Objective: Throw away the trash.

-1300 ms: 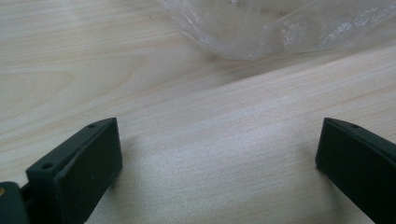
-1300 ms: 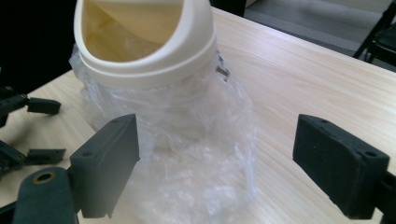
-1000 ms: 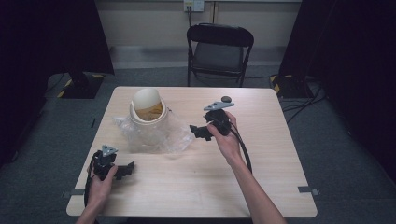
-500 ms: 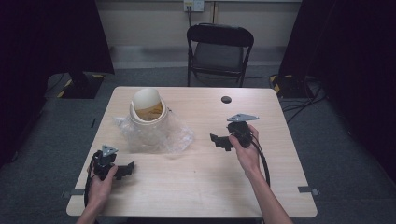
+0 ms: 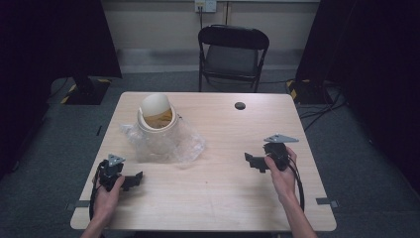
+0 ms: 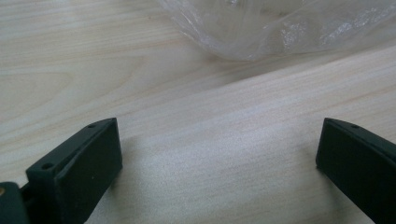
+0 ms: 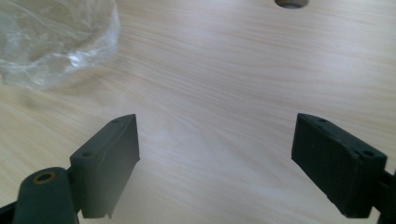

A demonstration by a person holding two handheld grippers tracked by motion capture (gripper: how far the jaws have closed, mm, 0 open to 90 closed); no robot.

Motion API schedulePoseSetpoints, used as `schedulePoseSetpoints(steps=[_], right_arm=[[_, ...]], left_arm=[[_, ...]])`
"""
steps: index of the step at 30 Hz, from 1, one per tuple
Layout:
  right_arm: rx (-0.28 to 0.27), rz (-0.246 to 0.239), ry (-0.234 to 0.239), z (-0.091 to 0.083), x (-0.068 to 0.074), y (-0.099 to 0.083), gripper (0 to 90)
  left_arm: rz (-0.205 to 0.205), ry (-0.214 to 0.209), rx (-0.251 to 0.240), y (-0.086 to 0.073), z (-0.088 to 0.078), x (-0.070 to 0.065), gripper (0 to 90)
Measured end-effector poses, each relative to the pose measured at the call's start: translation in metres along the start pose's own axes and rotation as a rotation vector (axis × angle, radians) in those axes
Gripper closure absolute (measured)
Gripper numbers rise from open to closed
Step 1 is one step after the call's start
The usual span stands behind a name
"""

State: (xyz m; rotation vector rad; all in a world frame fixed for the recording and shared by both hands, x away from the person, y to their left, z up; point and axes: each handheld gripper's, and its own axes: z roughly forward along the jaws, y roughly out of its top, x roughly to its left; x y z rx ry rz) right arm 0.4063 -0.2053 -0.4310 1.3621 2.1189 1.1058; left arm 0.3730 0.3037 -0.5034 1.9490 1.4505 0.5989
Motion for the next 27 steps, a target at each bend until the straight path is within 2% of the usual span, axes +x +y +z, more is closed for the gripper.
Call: schedulePoseSetpoints(steps=[8, 15, 21, 25, 27], right_arm=[[0.045, 0.064, -0.08, -0.011, -0.032, -0.037, 14.4], [0.076, 0.1, -0.138, -0.015, -0.051, -0.064, 14.4], [0.103, 0.105, -0.173, -0.012, -0.056, -0.081, 14.1], [0.093, 0.053, -0.223, -0.008, -0.05, -0.086, 12.3], [0.079, 0.051, -0.222, -0.007, -0.05, -0.088, 11.3]], left_arm=[[0.0, -0.001, 0.0, 0.0, 0.0, 0.0, 0.0], [0.0, 0.0, 0.0, 0.0, 0.0, 0.0, 0.0], [-0.001, -0.001, 0.0, 0.0, 0.0, 0.0, 0.0], [0.0, -0.001, 0.0, 0.0, 0.0, 0.0, 0.0], [0.0, 0.0, 0.0, 0.0, 0.0, 0.0, 0.0]])
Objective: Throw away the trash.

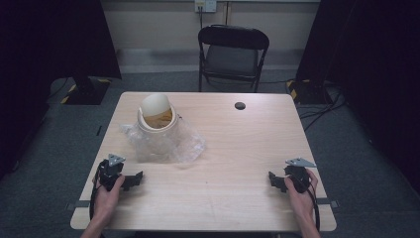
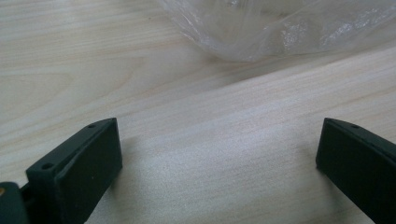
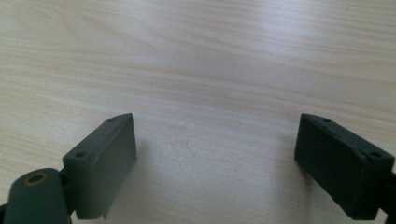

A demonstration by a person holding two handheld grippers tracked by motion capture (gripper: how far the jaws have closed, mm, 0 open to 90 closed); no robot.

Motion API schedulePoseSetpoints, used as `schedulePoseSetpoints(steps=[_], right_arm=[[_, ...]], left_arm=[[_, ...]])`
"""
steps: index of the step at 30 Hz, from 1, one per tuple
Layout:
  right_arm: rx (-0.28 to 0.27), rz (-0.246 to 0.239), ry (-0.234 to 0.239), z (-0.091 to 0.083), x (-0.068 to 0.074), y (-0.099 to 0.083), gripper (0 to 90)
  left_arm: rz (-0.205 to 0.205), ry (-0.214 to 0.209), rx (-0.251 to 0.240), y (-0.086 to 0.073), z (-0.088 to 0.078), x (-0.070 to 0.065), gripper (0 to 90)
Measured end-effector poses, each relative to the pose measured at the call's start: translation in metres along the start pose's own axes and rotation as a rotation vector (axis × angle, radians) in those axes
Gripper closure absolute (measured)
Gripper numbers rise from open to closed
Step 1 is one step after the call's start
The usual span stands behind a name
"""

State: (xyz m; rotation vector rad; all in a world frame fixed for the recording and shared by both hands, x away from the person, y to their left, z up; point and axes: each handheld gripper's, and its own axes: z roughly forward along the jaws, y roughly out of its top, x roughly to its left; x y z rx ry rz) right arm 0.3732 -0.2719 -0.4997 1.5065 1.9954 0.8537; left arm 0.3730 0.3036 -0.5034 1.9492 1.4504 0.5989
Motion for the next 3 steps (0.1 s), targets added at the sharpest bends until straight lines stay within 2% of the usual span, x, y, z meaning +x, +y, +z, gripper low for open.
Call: schedulePoseSetpoints(steps=[3], right_arm=[[0.0, 0.0, 0.0, 0.0001, 0.0, 0.0, 11.2]], left_arm=[[0.0, -0.001, 0.0, 0.0, 0.0, 0.0, 0.0]])
